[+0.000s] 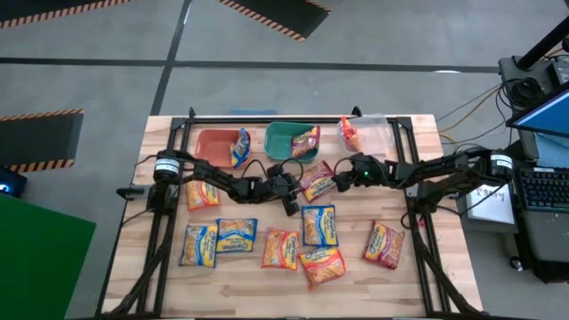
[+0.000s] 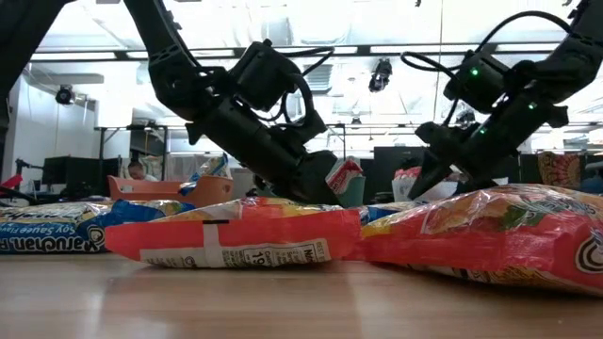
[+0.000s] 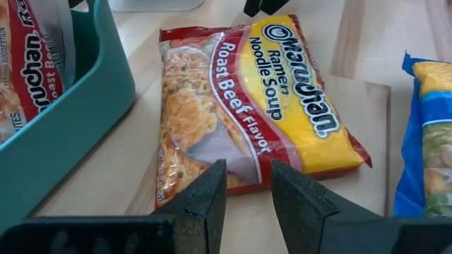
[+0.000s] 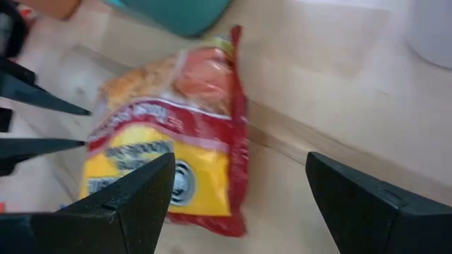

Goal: Sort Maruchan noodles
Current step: Put the red noodle pack into the green bin

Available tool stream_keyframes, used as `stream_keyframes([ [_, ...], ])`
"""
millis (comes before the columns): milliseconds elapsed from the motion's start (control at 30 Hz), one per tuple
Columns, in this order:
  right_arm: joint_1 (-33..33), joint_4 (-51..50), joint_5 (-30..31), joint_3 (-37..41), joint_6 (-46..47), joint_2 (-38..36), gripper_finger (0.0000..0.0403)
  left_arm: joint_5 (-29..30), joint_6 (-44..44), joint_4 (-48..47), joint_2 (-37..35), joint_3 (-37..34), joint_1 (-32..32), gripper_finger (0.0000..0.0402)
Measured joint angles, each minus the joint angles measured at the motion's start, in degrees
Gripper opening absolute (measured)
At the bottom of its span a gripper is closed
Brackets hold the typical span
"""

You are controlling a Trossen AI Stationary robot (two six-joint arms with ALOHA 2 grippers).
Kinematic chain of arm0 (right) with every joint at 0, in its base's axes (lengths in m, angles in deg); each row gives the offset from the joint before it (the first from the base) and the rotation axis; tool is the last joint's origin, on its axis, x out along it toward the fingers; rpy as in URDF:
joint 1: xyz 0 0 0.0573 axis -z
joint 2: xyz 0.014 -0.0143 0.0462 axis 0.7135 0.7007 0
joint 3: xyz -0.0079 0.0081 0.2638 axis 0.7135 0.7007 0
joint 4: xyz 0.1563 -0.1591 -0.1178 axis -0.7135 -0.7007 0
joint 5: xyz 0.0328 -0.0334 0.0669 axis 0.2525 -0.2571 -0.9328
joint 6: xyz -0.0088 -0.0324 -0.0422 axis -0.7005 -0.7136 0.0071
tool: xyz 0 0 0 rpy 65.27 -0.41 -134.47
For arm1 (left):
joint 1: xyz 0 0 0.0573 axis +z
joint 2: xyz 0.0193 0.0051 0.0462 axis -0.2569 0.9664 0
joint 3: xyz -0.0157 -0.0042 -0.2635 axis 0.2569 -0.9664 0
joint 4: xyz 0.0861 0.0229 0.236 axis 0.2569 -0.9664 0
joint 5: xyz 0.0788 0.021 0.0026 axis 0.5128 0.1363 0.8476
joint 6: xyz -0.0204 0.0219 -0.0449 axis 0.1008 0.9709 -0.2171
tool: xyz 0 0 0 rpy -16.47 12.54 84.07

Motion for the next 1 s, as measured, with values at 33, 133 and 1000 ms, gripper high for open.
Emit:
stream_keyframes([
  [33,0.0,0.2,0.2,0.3,0.2,0.1,0.0309,0.0,0.0,0.0,0.0,-0.1,0.1,0.0094],
  [133,0.0,3.3,0.1,1.1,0.3,1.4,0.0309,0.0,0.0,0.0,0.0,-0.5,0.1,0.0094],
  [1000,-0.8,19.5,-12.1,-7.8,-0.8,19.9,0.0225,0.0,-1.7,-3.2,0.0,-0.9,0.0,0.0094],
])
